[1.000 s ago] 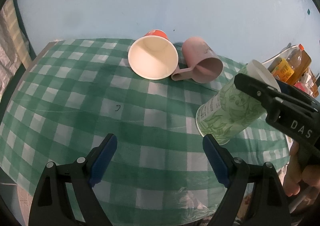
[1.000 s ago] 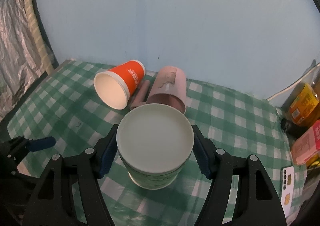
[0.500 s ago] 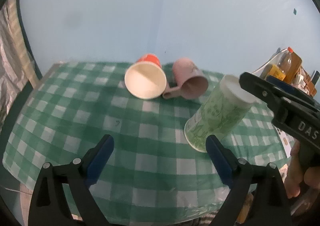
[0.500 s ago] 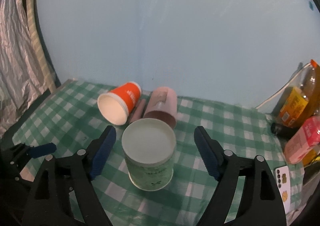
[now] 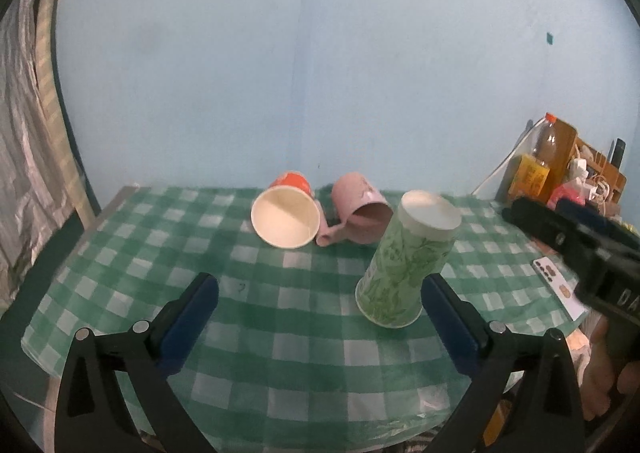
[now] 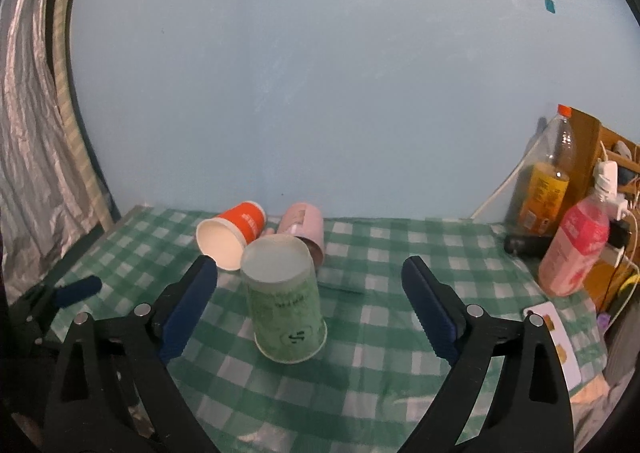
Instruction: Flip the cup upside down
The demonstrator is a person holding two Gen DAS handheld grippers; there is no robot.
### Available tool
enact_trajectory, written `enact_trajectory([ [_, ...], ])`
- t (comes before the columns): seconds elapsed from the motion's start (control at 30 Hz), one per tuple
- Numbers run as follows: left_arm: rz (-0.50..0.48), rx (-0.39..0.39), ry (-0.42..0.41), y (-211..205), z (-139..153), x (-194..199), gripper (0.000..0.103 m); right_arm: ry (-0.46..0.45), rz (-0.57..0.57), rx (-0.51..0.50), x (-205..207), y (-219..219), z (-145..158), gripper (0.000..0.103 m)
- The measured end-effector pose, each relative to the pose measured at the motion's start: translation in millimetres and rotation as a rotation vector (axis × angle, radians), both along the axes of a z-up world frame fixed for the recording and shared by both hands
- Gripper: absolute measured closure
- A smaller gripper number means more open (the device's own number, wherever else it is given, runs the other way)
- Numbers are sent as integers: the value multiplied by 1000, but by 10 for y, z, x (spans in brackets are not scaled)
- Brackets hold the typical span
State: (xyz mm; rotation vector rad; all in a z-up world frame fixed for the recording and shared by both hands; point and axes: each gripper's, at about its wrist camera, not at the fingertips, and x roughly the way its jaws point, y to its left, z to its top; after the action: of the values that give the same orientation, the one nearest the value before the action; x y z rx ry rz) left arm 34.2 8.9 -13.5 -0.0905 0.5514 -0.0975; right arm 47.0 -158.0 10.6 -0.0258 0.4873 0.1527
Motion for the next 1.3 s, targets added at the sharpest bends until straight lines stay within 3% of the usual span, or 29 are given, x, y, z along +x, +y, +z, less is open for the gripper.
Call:
enact_trajectory([
  [0.3, 7, 25, -106, 8, 87, -248, 1, 4, -40, 48, -164, -147, -157, 10],
  [0.63, 13, 6, -158, -5, 144, -350, 0, 12, -13, 28, -233, -95, -237, 10],
  [0.93, 25, 13, -86, -28, 116, -278, 0, 28, -10, 26, -212, -104, -273, 10],
  [1.3, 49, 56, -139, -51, 153, -325, 0, 38, -2, 29, -208, -81, -283, 10],
])
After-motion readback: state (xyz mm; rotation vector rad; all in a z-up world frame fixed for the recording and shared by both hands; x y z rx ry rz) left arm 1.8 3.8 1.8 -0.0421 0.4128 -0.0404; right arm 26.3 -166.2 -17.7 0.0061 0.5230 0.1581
